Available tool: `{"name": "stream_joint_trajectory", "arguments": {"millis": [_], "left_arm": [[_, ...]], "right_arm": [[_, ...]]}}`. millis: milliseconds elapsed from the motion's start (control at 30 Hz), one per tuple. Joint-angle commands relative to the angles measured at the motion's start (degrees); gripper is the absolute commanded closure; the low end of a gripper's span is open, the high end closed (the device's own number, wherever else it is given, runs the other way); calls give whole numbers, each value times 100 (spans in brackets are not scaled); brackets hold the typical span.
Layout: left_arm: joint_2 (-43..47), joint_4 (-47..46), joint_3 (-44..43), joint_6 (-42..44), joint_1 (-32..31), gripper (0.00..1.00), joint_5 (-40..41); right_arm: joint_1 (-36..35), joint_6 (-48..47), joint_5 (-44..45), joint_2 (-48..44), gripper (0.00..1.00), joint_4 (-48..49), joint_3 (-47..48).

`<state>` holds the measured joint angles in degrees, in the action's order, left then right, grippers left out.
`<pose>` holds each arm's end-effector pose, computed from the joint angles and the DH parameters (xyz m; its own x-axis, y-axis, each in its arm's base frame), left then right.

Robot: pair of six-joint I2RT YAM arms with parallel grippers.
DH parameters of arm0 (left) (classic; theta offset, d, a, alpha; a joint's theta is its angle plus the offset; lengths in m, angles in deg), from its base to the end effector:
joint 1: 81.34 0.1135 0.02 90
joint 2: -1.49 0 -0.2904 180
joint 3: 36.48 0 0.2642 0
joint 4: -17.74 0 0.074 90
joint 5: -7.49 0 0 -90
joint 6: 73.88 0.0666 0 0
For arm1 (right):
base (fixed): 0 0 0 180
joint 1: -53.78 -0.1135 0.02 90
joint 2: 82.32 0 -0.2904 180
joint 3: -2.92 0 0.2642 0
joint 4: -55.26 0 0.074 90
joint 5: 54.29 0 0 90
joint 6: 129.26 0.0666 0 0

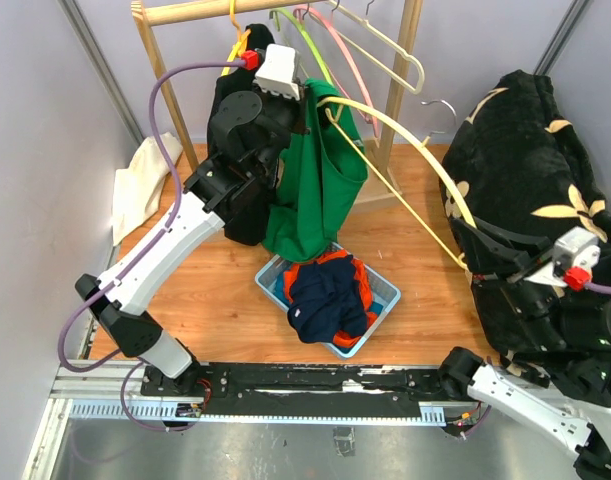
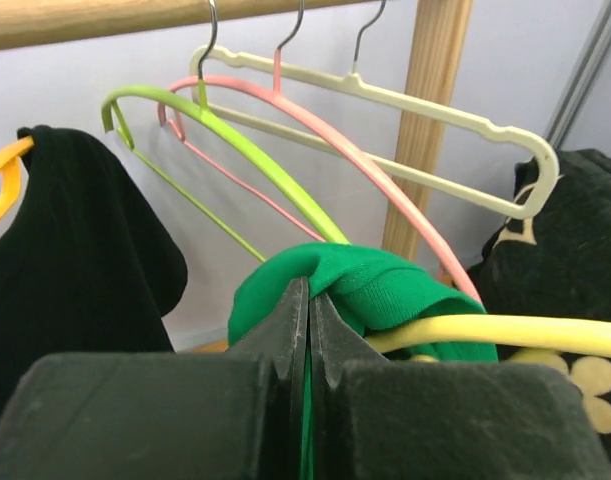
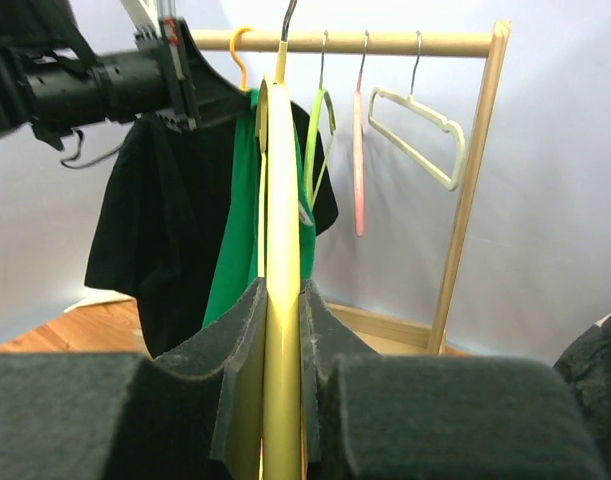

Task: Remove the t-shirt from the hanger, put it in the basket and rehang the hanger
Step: Remove the T-shirt from the hanger, then place the hanger on the clothesline.

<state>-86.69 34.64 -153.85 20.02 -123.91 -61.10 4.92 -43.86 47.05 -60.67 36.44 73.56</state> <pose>0.2921 -0.2353 0.5616 0.1814 -0.0806 -0.9801 0.3556 0.9346 -0.0111 0.0387 0.0244 0.4900 0.3798 0.3153 -0.8697 -0.5980 0.8009 0.0292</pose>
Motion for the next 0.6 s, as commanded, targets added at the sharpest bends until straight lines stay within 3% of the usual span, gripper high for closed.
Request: {"name": "stream_joint_trajectory", "arguments": {"millis": [0,300,567], "left_arm": [[-73,220,-266,-85,55,100,15],[1058,5,964,-621,47,100,-1379],[2000,-356,2386,-795,47,100,-1574]], "right_arm": [[94,20,-122,-339,99,40,264],[95,-238,239,741,99,843,512],[93,-102,225,2082,99,1439,997]]}}
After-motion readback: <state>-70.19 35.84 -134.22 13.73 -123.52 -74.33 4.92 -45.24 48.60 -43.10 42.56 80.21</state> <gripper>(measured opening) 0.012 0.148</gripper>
